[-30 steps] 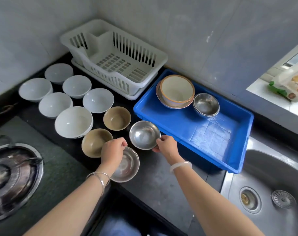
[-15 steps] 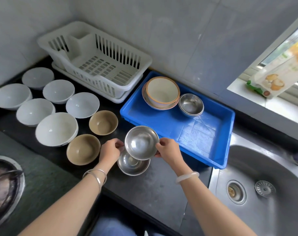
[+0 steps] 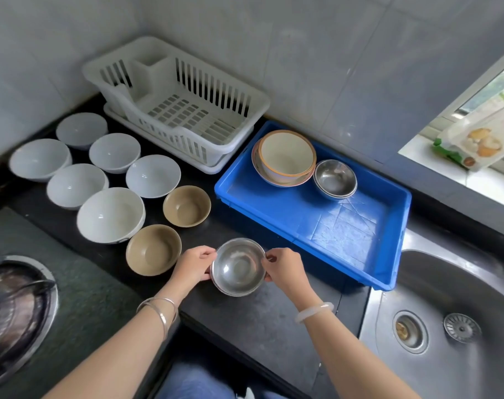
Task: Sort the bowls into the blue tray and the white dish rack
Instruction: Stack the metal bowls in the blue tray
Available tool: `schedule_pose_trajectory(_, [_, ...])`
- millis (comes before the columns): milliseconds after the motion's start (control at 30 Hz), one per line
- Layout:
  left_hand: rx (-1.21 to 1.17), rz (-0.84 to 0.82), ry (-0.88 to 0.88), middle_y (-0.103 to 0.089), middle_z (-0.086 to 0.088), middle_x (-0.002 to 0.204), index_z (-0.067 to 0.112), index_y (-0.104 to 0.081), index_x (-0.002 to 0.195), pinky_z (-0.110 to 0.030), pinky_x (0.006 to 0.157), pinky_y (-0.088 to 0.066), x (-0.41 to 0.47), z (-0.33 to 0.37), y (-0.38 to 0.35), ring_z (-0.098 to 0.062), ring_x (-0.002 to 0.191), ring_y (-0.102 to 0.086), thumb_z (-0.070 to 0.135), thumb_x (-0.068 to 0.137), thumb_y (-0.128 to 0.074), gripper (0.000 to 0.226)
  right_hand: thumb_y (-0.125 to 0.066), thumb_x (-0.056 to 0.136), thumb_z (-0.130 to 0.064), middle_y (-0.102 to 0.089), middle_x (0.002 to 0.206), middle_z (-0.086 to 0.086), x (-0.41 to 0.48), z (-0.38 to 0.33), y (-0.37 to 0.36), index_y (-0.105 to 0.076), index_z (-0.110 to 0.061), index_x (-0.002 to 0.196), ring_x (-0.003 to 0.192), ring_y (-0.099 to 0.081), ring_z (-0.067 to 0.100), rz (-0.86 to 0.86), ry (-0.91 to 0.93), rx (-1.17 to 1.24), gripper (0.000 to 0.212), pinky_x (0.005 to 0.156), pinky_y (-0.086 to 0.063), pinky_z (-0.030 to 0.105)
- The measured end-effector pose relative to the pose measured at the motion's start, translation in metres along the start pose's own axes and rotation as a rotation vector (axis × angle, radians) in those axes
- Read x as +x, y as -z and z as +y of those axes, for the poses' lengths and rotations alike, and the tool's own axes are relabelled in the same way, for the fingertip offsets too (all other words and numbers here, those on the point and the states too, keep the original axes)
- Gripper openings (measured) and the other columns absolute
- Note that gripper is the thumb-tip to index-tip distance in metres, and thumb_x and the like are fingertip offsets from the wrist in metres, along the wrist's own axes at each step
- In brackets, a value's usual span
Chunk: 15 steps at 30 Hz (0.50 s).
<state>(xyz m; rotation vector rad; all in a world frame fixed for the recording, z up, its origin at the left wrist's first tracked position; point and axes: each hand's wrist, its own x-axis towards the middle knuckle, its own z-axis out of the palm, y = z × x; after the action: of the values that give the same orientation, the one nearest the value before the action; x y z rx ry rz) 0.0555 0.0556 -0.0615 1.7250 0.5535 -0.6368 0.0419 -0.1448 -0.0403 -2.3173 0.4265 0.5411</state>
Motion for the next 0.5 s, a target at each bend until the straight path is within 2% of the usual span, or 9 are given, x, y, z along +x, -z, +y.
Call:
schedule_pose_trajectory(133, [-0.011,0.001,0.024,-0.063,-0.014,0.107,0.007,-0.06,0.114,-0.025,0.061,-0.053,-0.004,-0.003,-0.001,-0.025,0.09,-0.063,0.01,0.091,-0.055,0.024,-0.058,0.088,-0.017,-0.067,0.064,0.001,0.0,0.005,-0.003,-0.066,-0.015,0.082,0.051,-0.065,0.006,0.005,-0.013,0.048,0.011,0.069,-0.059,0.028])
schedule_pose_trajectory(233, [-0.044,-0.002,0.054,-0.064,-0.016,0.104,0.006,-0.061,0.109,-0.026,0.06,-0.053,-0.006,-0.003,-0.002,-0.024,0.085,-0.062,0.01,0.092,-0.052,0.019,-0.062,0.087,-0.021,-0.068,0.07,-0.003,0.0,0.008,-0.006,-0.063,-0.019,0.087,0.055,-0.068,0.011,0.025,-0.025,0.086,0.002,0.072,-0.06,0.032])
schedule_pose_trajectory(367, [-0.077,-0.029,0.085,-0.063,-0.018,0.106,0.006,-0.062,0.108,-0.028,0.064,-0.054,-0.009,-0.003,-0.002,-0.025,0.088,-0.062,0.012,0.094,-0.049,0.019,-0.062,0.089,-0.027,-0.066,0.084,-0.006,0.002,0.014,-0.008,-0.061,-0.02,0.107,0.064,-0.071,0.017,-0.034,-0.104,0.222,0.019,0.072,-0.061,0.034])
schedule_pose_trajectory(500, [-0.079,-0.021,0.064,-0.063,-0.016,0.105,0.007,-0.063,0.103,-0.025,0.061,-0.054,-0.01,0.0,-0.004,-0.024,0.085,-0.063,0.015,0.095,-0.048,0.019,-0.062,0.091,-0.021,-0.065,0.089,-0.003,0.004,0.015,-0.011,-0.063,-0.009,0.118,0.076,-0.07,0.016,-0.113,-0.191,0.465,0.029,0.062,-0.06,0.024])
